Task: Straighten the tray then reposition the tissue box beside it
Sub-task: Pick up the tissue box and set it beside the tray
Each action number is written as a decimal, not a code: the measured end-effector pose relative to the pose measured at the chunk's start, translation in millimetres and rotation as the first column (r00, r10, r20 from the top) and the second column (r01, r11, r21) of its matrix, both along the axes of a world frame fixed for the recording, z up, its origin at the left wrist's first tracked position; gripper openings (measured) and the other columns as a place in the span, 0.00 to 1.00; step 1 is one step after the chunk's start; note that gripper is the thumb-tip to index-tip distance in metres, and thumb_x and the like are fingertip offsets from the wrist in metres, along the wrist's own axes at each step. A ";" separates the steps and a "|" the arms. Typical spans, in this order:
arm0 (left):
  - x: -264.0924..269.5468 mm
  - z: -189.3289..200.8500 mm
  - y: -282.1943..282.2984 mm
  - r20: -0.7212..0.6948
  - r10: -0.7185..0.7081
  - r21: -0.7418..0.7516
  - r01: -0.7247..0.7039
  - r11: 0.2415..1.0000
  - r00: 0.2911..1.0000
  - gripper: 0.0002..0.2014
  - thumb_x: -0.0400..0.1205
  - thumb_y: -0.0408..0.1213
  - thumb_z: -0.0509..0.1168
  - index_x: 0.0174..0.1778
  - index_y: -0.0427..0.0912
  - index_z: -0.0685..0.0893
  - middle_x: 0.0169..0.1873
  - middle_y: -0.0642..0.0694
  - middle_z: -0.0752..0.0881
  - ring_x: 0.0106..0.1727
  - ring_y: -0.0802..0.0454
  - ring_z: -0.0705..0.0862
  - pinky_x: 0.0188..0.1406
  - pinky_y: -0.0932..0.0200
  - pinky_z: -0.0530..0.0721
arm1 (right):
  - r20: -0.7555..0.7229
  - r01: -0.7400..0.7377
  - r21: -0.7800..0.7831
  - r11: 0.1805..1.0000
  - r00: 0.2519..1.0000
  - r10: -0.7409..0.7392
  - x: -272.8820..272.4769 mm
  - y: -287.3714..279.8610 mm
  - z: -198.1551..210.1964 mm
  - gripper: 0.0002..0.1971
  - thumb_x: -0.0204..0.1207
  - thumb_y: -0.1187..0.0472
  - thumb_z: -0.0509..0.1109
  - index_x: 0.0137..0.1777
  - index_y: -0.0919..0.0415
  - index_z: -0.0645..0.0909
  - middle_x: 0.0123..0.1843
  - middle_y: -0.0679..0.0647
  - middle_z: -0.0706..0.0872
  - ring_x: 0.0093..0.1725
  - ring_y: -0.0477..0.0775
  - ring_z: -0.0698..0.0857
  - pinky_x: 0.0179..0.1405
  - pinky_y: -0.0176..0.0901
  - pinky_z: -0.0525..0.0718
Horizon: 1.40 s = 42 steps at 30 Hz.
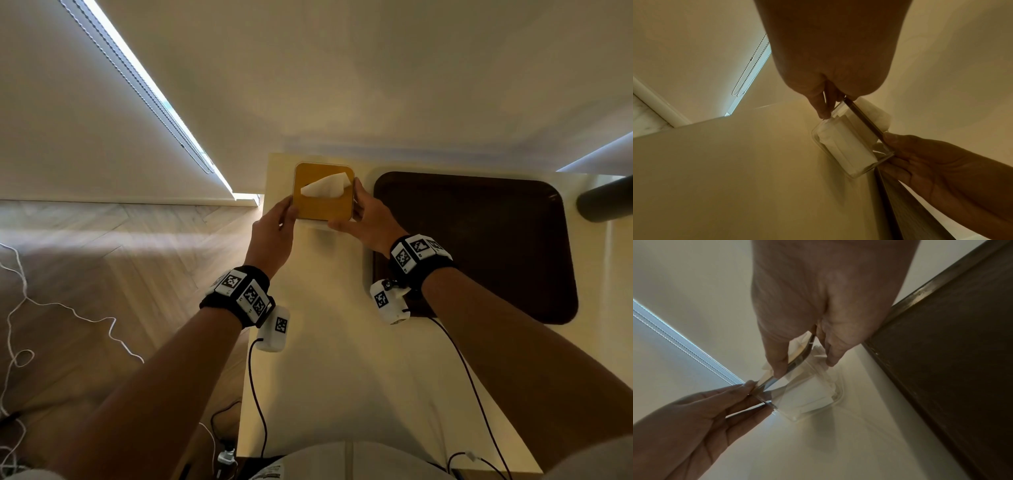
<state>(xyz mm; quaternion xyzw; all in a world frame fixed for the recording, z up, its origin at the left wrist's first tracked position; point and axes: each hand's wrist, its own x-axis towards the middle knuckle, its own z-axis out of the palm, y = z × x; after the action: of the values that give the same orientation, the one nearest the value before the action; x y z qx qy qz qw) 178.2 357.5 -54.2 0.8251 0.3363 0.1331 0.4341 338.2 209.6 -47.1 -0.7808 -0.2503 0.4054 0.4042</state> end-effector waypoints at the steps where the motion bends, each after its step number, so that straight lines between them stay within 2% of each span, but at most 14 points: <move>1: 0.0 0.0 0.2 -0.007 -0.002 0.002 0.002 1.000 1.000 0.19 0.90 0.48 0.55 0.73 0.47 0.80 0.47 0.52 0.88 0.44 0.56 0.84 0.42 0.82 0.74 | 0.004 0.000 0.000 1.000 1.000 0.000 0.2 -0.1 0.2 0.60 0.66 0.45 0.82 0.87 0.54 0.43 0.82 0.58 0.70 0.77 0.57 0.75 0.73 0.58 0.79; 3: 0.2 -1.1 0.4 -0.017 -0.002 0.003 0.002 1.000 1.000 0.19 0.90 0.48 0.55 0.73 0.47 0.80 0.47 0.52 0.87 0.44 0.57 0.84 0.42 0.81 0.75 | 0.008 -0.002 -0.003 1.000 1.000 0.002 0.5 -0.3 0.6 0.59 0.66 0.46 0.82 0.87 0.54 0.43 0.82 0.58 0.69 0.77 0.57 0.75 0.73 0.59 0.79; 7: 0.3 2.4 -0.1 -0.010 -0.001 -0.014 0.001 1.000 1.000 0.18 0.90 0.45 0.55 0.73 0.46 0.80 0.49 0.52 0.87 0.47 0.57 0.82 0.43 0.84 0.71 | 0.038 -0.013 -0.035 0.999 0.999 0.014 1.5 -0.8 1.9 0.61 0.65 0.42 0.82 0.87 0.55 0.43 0.83 0.59 0.69 0.79 0.58 0.72 0.75 0.59 0.77; 10: -1.5 7.3 -1.0 -0.004 0.004 -0.055 -0.004 0.998 1.000 0.18 0.90 0.46 0.55 0.74 0.46 0.78 0.56 0.52 0.86 0.53 0.59 0.81 0.50 0.75 0.73 | 0.097 -0.019 -0.076 0.997 0.995 0.026 1.8 -2.2 6.3 0.61 0.65 0.41 0.81 0.87 0.56 0.43 0.84 0.61 0.67 0.81 0.59 0.70 0.77 0.59 0.74; 13: -5.0 11.9 -0.8 -0.029 -0.022 -0.024 0.021 0.999 0.999 0.19 0.91 0.48 0.53 0.73 0.47 0.79 0.55 0.53 0.85 0.52 0.58 0.81 0.51 0.67 0.73 | 0.131 0.005 -0.096 0.995 0.991 0.008 1.6 -5.6 11.0 0.59 0.65 0.40 0.81 0.87 0.56 0.46 0.85 0.60 0.66 0.81 0.59 0.70 0.77 0.59 0.74; 15: -7.1 13.9 -0.7 -0.049 -0.055 0.004 0.056 0.998 0.997 0.17 0.91 0.48 0.53 0.70 0.47 0.81 0.49 0.53 0.86 0.46 0.55 0.81 0.47 0.66 0.72 | 0.156 -0.005 -0.076 0.997 0.988 0.017 -0.8 -8.0 13.8 0.54 0.67 0.43 0.80 0.86 0.55 0.53 0.83 0.59 0.70 0.80 0.58 0.72 0.76 0.58 0.75; 18: -8.3 12.0 -0.3 -0.086 -0.080 0.017 0.081 0.997 0.993 0.18 0.91 0.48 0.52 0.68 0.46 0.82 0.42 0.53 0.83 0.41 0.52 0.79 0.40 0.68 0.67 | 0.196 -0.069 -0.018 0.997 0.978 0.071 -6.9 -9.7 18.0 0.39 0.74 0.50 0.77 0.82 0.53 0.62 0.77 0.56 0.78 0.76 0.58 0.77 0.73 0.58 0.79; 22: -9.6 12.7 -0.8 -0.086 -0.087 -0.017 0.086 0.996 0.992 0.19 0.91 0.47 0.52 0.69 0.44 0.82 0.41 0.51 0.84 0.43 0.50 0.81 0.45 0.60 0.72 | 0.209 -0.068 -0.008 0.998 0.976 0.068 -12.1 -10.4 20.3 0.34 0.78 0.54 0.74 0.81 0.53 0.63 0.76 0.57 0.79 0.76 0.59 0.77 0.72 0.57 0.79; 27: -10.8 11.5 0.4 -0.082 -0.095 -0.055 0.090 0.994 0.992 0.20 0.90 0.48 0.53 0.71 0.43 0.80 0.53 0.44 0.89 0.52 0.45 0.87 0.55 0.54 0.80 | 0.202 -0.067 -0.017 0.998 0.977 0.069 -14.7 -8.8 19.3 0.35 0.80 0.56 0.72 0.83 0.55 0.61 0.76 0.57 0.79 0.75 0.58 0.78 0.70 0.51 0.78; 31: -11.6 15.1 -1.7 -0.084 -0.099 -0.077 0.093 0.993 0.991 0.19 0.91 0.47 0.53 0.72 0.44 0.80 0.49 0.51 0.86 0.51 0.47 0.87 0.53 0.57 0.79 | 0.193 -0.056 -0.033 0.998 0.979 0.061 -14.9 -8.0 16.1 0.36 0.80 0.56 0.72 0.84 0.55 0.60 0.76 0.56 0.79 0.74 0.57 0.79 0.69 0.47 0.78; 34: -11.3 14.9 -0.4 -0.085 -0.099 -0.078 0.093 0.993 0.991 0.20 0.90 0.48 0.53 0.72 0.45 0.80 0.49 0.52 0.85 0.51 0.47 0.87 0.53 0.57 0.78 | 0.194 -0.048 -0.021 0.999 0.980 0.051 -16.1 -8.3 16.0 0.34 0.80 0.56 0.72 0.83 0.56 0.61 0.75 0.56 0.79 0.73 0.56 0.79 0.67 0.43 0.78; 38: -10.5 14.1 -0.6 -0.083 -0.102 -0.077 0.095 0.992 0.991 0.18 0.90 0.48 0.54 0.69 0.45 0.82 0.46 0.48 0.88 0.48 0.42 0.88 0.52 0.49 0.83 | 0.188 -0.035 -0.013 0.999 0.982 0.037 -16.9 -9.4 16.9 0.33 0.80 0.58 0.72 0.82 0.57 0.62 0.75 0.56 0.80 0.73 0.55 0.80 0.63 0.39 0.77; 42: -10.4 14.4 -0.6 -0.075 -0.089 -0.080 0.083 0.993 0.993 0.18 0.90 0.48 0.54 0.68 0.44 0.82 0.48 0.42 0.89 0.48 0.41 0.88 0.55 0.45 0.85 | 0.188 -0.038 -0.003 0.999 0.981 0.038 -17.8 -9.6 19.1 0.33 0.80 0.57 0.72 0.82 0.56 0.63 0.74 0.56 0.80 0.72 0.55 0.81 0.66 0.43 0.79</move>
<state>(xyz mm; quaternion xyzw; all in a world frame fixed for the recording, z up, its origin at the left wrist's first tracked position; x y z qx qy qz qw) 167.8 356.9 -39.8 0.8262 0.3219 0.0686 0.4571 320.4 200.0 -28.0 -0.8106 -0.3024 0.3371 0.3713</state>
